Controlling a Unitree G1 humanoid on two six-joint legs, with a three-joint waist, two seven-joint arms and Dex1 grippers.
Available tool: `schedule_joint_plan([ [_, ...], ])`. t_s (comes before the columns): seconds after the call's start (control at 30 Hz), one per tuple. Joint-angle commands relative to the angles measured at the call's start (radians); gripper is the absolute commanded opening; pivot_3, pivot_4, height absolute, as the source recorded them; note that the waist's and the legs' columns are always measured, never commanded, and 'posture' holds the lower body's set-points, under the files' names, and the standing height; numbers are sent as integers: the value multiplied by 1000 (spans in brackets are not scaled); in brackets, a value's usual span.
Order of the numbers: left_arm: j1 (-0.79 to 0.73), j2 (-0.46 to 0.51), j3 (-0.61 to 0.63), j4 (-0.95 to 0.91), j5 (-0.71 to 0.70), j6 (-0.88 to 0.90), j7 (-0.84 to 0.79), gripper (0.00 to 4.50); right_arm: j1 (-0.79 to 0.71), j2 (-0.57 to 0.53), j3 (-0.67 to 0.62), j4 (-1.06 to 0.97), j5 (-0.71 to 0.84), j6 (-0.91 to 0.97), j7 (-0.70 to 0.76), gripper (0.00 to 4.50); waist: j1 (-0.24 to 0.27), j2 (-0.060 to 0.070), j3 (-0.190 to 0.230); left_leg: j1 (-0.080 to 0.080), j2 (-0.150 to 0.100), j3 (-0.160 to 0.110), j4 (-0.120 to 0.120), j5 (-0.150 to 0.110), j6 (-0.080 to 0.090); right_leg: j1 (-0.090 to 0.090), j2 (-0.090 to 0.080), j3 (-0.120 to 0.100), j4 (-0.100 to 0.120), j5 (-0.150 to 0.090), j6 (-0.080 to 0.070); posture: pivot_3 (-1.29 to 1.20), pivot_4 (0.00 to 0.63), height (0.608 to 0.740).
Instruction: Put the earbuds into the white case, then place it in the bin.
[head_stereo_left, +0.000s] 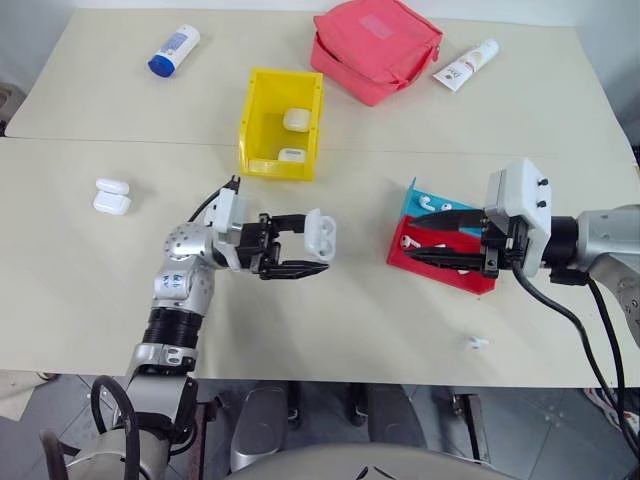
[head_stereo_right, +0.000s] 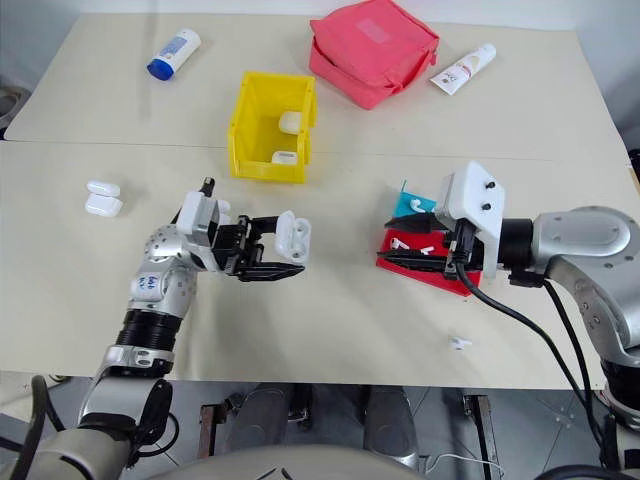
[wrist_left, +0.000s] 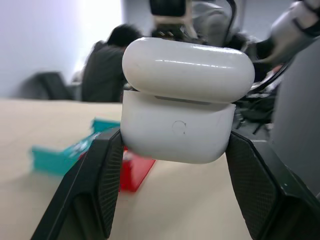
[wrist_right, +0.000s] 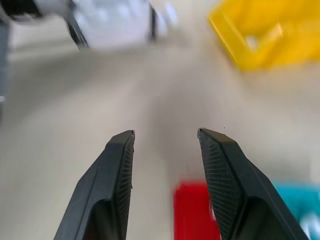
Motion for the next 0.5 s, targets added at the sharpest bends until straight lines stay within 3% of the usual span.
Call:
schedule_joint_plan([
  [0.03,4,-11,9,-33,4,-24,27,2729,39,-40,-71,-33,-9,0,-5,2118,3,0,0,0,0,0,0,0,0,0,0,0,0,0,0,0,150,740],
  [0.5,12,-58,-23,-47,9,-50,39,2729,180,-194,-105,5,-133,5,15,2118,13,0,0,0,0,0,0,0,0,0,0,0,-1,0,0,0,150,740],
])
